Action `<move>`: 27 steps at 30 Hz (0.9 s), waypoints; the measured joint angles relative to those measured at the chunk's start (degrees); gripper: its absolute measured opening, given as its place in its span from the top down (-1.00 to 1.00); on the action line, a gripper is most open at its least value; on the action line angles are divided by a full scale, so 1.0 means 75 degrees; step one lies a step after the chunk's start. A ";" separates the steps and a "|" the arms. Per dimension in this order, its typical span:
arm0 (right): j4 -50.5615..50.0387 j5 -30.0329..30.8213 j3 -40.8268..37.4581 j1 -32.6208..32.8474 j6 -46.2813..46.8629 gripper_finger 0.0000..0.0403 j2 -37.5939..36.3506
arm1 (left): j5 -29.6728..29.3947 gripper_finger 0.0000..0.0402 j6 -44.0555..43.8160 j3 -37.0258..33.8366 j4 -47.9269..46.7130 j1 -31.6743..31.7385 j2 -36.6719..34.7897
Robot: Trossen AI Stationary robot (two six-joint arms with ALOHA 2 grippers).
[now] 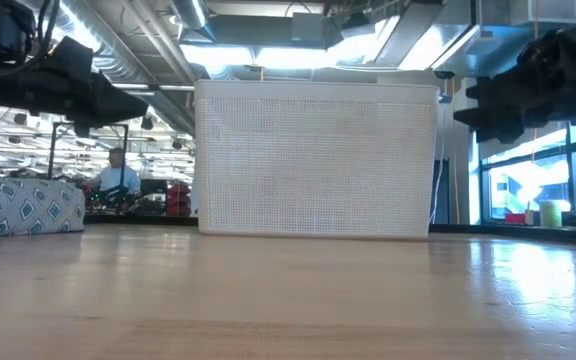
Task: Pick & place medical supplies in basket/bin
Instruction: Return to Home Position
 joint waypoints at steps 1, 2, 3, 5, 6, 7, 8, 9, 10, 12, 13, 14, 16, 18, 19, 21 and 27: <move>0.0001 -0.0004 0.0000 0.0000 -0.0040 -0.57 0.0000 | -0.0039 0.59 0.0011 0.0000 -0.0039 0.0000 0.0000; 0.0000 -0.0002 0.0000 0.0000 -0.0116 -0.57 0.0000 | -0.0090 0.59 0.0013 0.0000 -0.0021 0.0000 0.0000; 0.0000 -0.0004 0.0000 0.0000 -0.0187 -0.57 0.0000 | -0.0132 0.59 0.0036 0.0000 0.0003 0.0000 0.0000; 0.0000 -0.0003 0.0000 0.0000 -0.0384 -0.57 0.0000 | -0.0232 0.59 0.0279 0.0000 -0.0015 0.0000 0.0000; 0.0002 -0.0004 0.0000 0.0000 -0.0513 -0.57 0.0000 | -0.0246 0.59 0.0400 0.0000 -0.0011 0.0000 0.0000; 0.0008 0.0001 0.0000 0.0000 -0.0668 -0.57 0.0000 | -0.0252 0.59 0.0496 0.0000 -0.0006 0.0000 0.0000; 0.0010 0.0000 0.0000 0.0000 -0.0861 -0.57 0.0000 | -0.0253 0.59 0.0561 0.0000 -0.0004 0.0000 0.0000; 0.0014 -0.0003 0.0000 0.0000 -0.1071 -0.57 0.0000 | -0.0252 0.59 0.0611 0.0000 -0.0005 0.0000 0.0000; 0.0014 -0.0003 0.0000 0.0000 -0.1288 -0.57 0.0000 | -0.0255 0.59 0.0621 0.0000 -0.0007 0.0000 0.0000; 0.0020 -0.0003 0.0001 0.0000 -0.1615 -0.57 0.0000 | -0.0252 0.59 0.0621 0.0000 -0.0007 0.0000 0.0000; 0.0020 -0.0007 0.0003 0.0000 -0.1667 -0.57 0.0000 | -0.0254 0.59 0.0618 0.0000 -0.0004 0.0000 0.0000; 0.0020 -0.0003 0.0003 0.0000 -0.1729 -0.57 0.0000 | -0.0252 0.59 0.0621 0.0000 -0.0004 0.0000 0.0000; 0.0020 -0.0002 0.0003 0.0000 -0.1801 -0.57 0.0000 | -0.0252 0.59 0.0618 0.0000 -0.0005 0.0000 0.0000; 0.0023 -0.0003 0.0003 0.0000 -0.1798 -0.57 0.0000 | -0.0252 0.59 0.0621 0.0000 -0.0004 0.0000 0.0000; 0.0023 -0.0004 0.0003 0.0000 -0.1790 -0.57 0.0000 | -0.0252 0.59 0.0619 0.0000 -0.0004 0.0000 0.0000; 0.0023 -0.0001 0.0003 0.0000 -0.1796 -0.57 0.0000 | -0.0252 0.59 0.0621 0.0000 -0.0004 0.0000 0.0000; 0.0025 -0.0004 0.0003 0.0000 -0.1793 -0.57 0.0000 | -0.0252 0.59 0.0621 0.0000 -0.0006 0.0000 0.0000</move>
